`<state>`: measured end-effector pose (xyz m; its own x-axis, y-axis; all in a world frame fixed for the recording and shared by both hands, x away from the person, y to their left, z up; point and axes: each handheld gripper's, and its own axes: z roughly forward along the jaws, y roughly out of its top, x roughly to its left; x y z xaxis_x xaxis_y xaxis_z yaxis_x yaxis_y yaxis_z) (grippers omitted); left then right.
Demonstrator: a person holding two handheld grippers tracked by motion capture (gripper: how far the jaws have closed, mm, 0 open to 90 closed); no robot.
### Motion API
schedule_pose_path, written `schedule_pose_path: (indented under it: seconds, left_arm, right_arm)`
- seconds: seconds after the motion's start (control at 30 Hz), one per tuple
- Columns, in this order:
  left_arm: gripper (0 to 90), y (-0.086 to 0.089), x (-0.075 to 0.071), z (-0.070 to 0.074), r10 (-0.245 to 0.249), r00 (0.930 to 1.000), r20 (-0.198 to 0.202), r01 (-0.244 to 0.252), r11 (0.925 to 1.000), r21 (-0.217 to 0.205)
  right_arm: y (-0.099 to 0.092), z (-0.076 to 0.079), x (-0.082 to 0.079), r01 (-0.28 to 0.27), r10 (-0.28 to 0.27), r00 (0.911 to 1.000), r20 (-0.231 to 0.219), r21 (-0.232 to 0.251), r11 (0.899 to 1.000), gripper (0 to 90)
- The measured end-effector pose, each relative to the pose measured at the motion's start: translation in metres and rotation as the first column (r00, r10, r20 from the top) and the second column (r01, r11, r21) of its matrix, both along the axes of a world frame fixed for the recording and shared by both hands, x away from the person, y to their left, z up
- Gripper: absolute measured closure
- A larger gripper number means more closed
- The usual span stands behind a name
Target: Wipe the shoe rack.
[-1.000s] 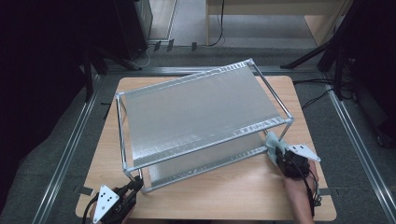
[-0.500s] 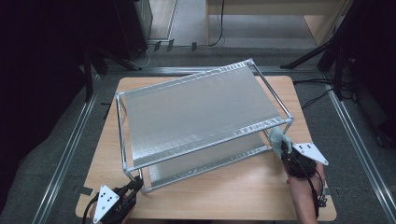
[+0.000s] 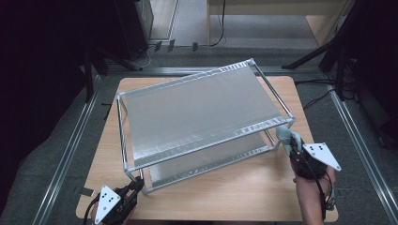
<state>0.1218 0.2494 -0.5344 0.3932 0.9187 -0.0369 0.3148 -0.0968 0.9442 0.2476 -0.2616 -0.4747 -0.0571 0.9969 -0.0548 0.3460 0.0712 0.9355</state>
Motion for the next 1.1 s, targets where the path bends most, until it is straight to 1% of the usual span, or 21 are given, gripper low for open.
schedule_pose_path:
  seconds: [0.1, 0.17, 0.2, 0.27, 0.3, 0.4, 0.47, 0.5, 0.53, 0.57, 0.6, 0.63, 0.77, 0.8, 0.87, 0.9, 0.97, 1.0, 1.03, 1.07, 1.1]
  left_arm:
    - [80.5, 0.000, 0.000, 0.000, -0.001, 1.0000, -0.001, 0.001, 1.0000, 0.001]
    - [80.4, 0.000, 0.001, 0.000, 0.003, 1.0000, -0.002, -0.003, 1.0000, -0.005]
    - [80.4, 0.000, 0.001, 0.000, 0.003, 1.0000, -0.002, -0.003, 1.0000, -0.009]
    - [80.3, 0.001, 0.002, 0.000, 0.002, 1.0000, -0.002, -0.002, 1.0000, -0.009]
    - [80.4, 0.000, 0.001, 0.000, 0.003, 1.0000, -0.002, -0.003, 1.0000, -0.008]
    - [80.4, 0.001, 0.002, -0.001, 0.002, 1.0000, 0.000, -0.002, 1.0000, -0.009]
    - [80.4, 0.001, 0.002, -0.001, 0.002, 1.0000, 0.001, -0.002, 0.9999, -0.010]
    - [80.4, 0.001, 0.002, -0.001, 0.003, 1.0000, 0.003, -0.003, 1.0000, -0.008]
    - [80.4, 0.001, 0.003, -0.001, 0.003, 1.0000, 0.003, -0.003, 1.0000, -0.008]
    - [80.4, 0.001, 0.004, -0.001, 0.001, 1.0000, 0.003, -0.001, 1.0000, -0.008]
    - [80.4, 0.001, 0.004, -0.001, 0.003, 1.0000, 0.002, -0.003, 0.9999, -0.010]
    - [80.4, 0.002, 0.005, -0.001, 0.005, 1.0000, 0.000, -0.005, 0.9999, -0.015]
    - [80.4, 0.003, 0.008, -0.001, 0.000, 1.0000, -0.001, 0.000, 0.9998, -0.019]
    - [80.5, 0.002, 0.008, -0.001, -0.002, 1.0000, -0.001, 0.002, 0.9998, -0.018]
    - [80.5, 0.001, 0.009, -0.002, -0.002, 1.0000, 0.002, 0.002, 0.9998, -0.019]
    - [80.5, 0.000, 0.009, -0.002, -0.003, 1.0000, 0.003, 0.003, 0.9998, -0.019]
    - [80.5, 0.000, 0.009, -0.002, -0.005, 1.0000, 0.002, 0.006, 0.9999, -0.016]
    - [80.6, 0.000, 0.010, -0.001, -0.007, 1.0000, 0.002, 0.007, 0.9999, -0.013]
    - [80.5, 0.000, 0.010, -0.001, -0.009, 1.0000, 0.001, 0.009, 0.9999, -0.012]
    - [80.5, -0.001, 0.010, -0.001, -0.010, 0.9999, 0.001, 0.010, 0.9998, -0.015]
    - [80.6, -0.001, 0.010, -0.001, -0.012, 0.9999, 0.001, 0.012, 0.9998, -0.013]
  right_arm:
    - [-0.008, 0.004, -0.003, 0.040, -0.040, 0.9992, 0.005, 0.017, 0.999, 78.4]
    - [-0.013, 0.009, -0.005, 0.057, -0.058, 0.9981, 0.021, 0.041, 0.998, 78.4]
    - [-0.016, 0.013, -0.007, 0.058, -0.060, 0.9975, 0.038, 0.055, 0.997, 78.4]
    - [-0.016, 0.027, -0.010, 0.026, -0.033, 0.9947, 0.098, 0.072, 0.997, 78.4]
    - [-0.015, 0.032, -0.011, 0.016, -0.024, 0.9929, 0.116, 0.073, 0.997, 78.4]
    - [-0.001, 0.056, -0.011, -0.045, 0.031, 0.9794, 0.200, 0.064, 0.997, 78.4]
    - [0.012, 0.068, -0.007, -0.088, 0.073, 0.9699, 0.232, 0.052, 0.995, 78.3]
    - [0.020, 0.074, -0.001, -0.116, 0.105, 0.9660, 0.236, 0.033, 0.993, 78.3]
    - [0.024, 0.076, 0.003, -0.125, 0.118, 0.9648, 0.235, 0.016, 0.992, 78.3]
    - [0.030, 0.078, 0.008, -0.128, 0.127, 0.9677, 0.218, -0.007, 0.992, 78.2]
    - [0.034, 0.078, 0.015, -0.138, 0.138, 0.9719, 0.191, -0.016, 0.990, 78.2]
    - [0.037, 0.078, 0.021, -0.146, 0.146, 0.9759, 0.162, -0.011, 0.989, 78.1]
    - [0.045, 0.081, 0.033, -0.173, 0.174, 0.9785, 0.111, -0.014, 0.985, 77.8]
    - [0.047, 0.083, 0.033, -0.180, 0.180, 0.9769, 0.115, -0.012, 0.984, 77.6]
    - [0.049, 0.090, 0.033, -0.192, 0.192, 0.9703, 0.147, -0.011, 0.981, 77.6]
    - [0.050, 0.097, 0.032, -0.202, 0.197, 0.9635, 0.181, 0.009, 0.979, 77.8]
    - [0.054, 0.107, 0.033, -0.253, 0.233, 0.9435, 0.236, 0.058, 0.966, 78.0]
    - [0.057, 0.111, 0.034, -0.273, 0.249, 0.9357, 0.250, 0.067, 0.960, 78.1]
    - [0.062, 0.113, 0.037, -0.280, 0.258, 0.9343, 0.246, 0.060, 0.958, 78.0]
    - [0.066, 0.112, 0.042, -0.274, 0.261, 0.9396, 0.221, 0.029, 0.961, 77.9]
    - [0.071, 0.108, 0.049, -0.271, 0.266, 0.9482, 0.174, 0.004, 0.963, 77.2]
